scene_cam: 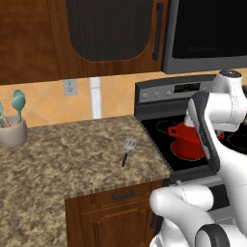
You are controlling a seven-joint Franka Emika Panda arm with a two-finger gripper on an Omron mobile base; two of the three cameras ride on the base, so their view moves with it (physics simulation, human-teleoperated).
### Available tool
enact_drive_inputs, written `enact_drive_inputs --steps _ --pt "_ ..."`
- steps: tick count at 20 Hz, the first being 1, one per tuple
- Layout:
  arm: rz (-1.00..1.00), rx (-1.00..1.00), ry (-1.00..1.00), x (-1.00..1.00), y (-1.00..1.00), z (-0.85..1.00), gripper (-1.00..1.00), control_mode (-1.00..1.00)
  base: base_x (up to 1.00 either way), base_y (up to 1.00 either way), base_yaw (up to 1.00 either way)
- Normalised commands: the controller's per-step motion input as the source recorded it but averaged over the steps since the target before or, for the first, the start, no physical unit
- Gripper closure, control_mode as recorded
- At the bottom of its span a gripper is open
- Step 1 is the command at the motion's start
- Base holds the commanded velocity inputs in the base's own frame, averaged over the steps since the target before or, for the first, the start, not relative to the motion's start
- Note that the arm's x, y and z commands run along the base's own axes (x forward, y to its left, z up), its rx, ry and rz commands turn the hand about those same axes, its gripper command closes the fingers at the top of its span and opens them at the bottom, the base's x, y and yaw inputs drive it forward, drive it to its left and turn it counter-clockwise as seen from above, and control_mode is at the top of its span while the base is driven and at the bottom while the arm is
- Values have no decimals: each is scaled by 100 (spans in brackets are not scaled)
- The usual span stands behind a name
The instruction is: Put the mushroom and avocado in the pot. Retrieve the spatula and lightly stir the vegetables in the pot.
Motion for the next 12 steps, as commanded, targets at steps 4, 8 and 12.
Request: enact_drive_inputs --steps 4,8,12 --pt "-2 -7 15 74 -20 -37 100 -100 0 0 0" --pt "0 -1 10 62 -54 -59 100 -100 0 0 0" --pt "0 0 5 66 -54 -66 100 -100 0 0 0"
